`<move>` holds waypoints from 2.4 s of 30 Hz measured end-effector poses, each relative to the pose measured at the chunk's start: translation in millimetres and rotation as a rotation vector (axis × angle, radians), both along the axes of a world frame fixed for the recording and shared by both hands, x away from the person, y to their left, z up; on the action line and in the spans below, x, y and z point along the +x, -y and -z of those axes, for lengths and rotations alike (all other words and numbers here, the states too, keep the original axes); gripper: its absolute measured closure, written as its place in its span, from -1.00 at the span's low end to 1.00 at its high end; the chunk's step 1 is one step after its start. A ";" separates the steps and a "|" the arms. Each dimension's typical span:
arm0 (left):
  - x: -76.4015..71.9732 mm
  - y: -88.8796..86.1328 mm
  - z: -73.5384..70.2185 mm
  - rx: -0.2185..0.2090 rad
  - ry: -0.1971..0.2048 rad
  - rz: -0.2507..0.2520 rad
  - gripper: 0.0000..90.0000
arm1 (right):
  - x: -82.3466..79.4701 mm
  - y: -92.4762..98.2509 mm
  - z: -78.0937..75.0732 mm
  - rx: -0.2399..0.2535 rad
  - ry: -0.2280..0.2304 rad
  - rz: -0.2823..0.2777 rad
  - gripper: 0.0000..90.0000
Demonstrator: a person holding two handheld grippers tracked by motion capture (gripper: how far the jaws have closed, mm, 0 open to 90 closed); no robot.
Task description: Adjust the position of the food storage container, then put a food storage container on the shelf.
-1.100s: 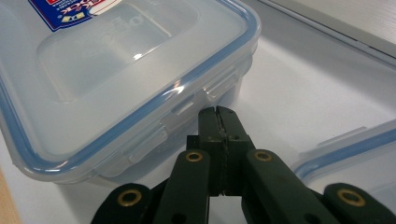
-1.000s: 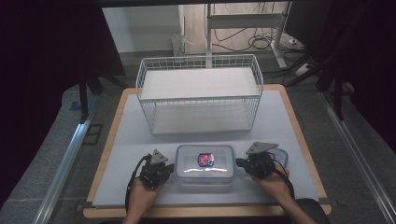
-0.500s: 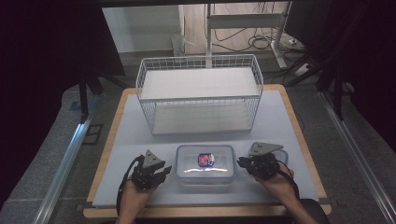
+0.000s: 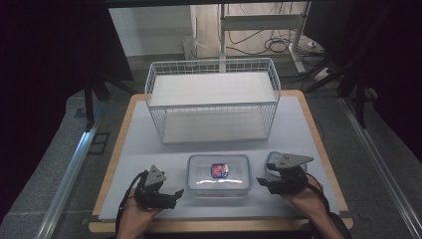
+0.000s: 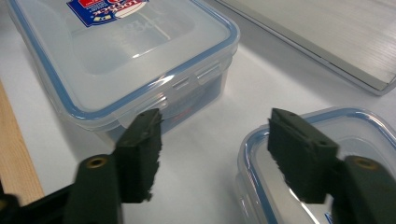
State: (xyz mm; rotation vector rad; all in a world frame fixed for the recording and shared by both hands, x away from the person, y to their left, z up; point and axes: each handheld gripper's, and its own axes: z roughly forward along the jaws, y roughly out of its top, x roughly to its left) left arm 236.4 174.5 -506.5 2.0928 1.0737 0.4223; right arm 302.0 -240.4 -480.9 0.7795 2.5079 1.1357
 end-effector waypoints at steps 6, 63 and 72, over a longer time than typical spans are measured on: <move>-0.1 -2.7 -1.1 -0.007 0.003 -0.007 -0.82 | -0.8 -1.7 -0.2 -0.001 0.010 -0.004 -0.36; 63.7 21.4 3.5 -0.344 -0.287 0.165 -0.67 | 27.7 -40.8 13.3 0.162 -0.400 -0.042 -0.81; 55.9 17.9 3.0 -0.355 -0.288 0.161 -0.52 | 23.9 -39.7 9.9 0.153 -0.391 -0.039 -0.71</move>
